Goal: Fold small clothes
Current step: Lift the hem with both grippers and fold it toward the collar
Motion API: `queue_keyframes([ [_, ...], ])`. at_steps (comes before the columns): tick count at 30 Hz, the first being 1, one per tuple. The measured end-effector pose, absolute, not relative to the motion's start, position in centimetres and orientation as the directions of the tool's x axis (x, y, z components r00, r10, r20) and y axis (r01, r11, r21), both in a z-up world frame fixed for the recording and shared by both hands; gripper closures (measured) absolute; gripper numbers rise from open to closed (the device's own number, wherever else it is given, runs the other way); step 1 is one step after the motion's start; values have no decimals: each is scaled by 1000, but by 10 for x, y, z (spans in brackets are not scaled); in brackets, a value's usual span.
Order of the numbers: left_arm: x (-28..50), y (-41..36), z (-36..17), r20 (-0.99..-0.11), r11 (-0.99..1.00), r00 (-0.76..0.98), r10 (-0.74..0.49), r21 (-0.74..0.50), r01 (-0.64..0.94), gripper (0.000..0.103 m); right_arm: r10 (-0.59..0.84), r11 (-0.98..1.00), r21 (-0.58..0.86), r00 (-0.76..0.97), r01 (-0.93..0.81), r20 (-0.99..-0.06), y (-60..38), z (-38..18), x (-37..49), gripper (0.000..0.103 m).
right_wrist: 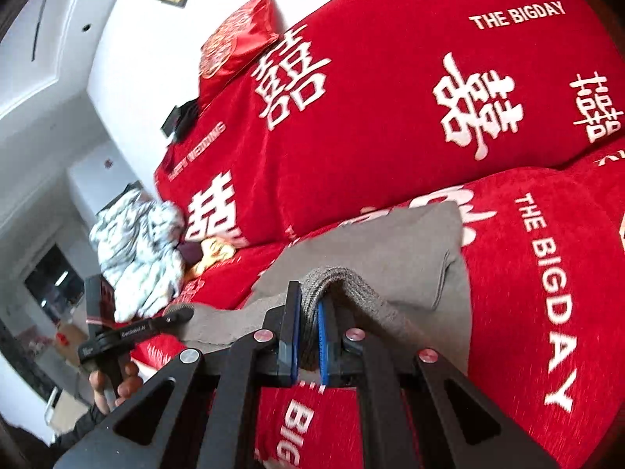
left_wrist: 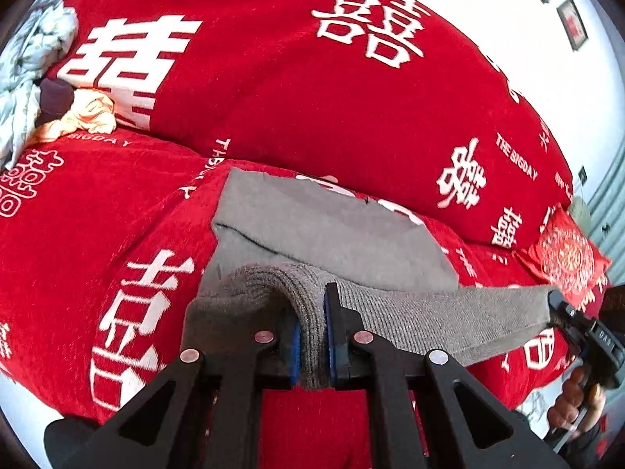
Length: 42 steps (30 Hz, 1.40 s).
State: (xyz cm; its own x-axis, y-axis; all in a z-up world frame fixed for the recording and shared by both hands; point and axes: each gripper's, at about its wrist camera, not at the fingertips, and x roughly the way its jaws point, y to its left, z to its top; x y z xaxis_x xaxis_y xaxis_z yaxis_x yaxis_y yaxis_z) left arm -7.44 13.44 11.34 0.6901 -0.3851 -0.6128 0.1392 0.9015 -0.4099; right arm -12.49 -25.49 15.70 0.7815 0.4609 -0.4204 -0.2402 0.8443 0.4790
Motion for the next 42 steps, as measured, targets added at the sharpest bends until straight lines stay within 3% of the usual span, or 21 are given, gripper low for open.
queue_keyframes([
  [16, -5, 117, 130, -652, 924, 676, -343, -363, 119, 92, 367, 883, 450, 792, -132, -488, -257, 173, -51, 95],
  [42, 138, 82, 108, -771, 952, 567, -289, -295, 84, 92, 239, 911, 407, 721, 64, -651, -273, 143, 72, 95],
])
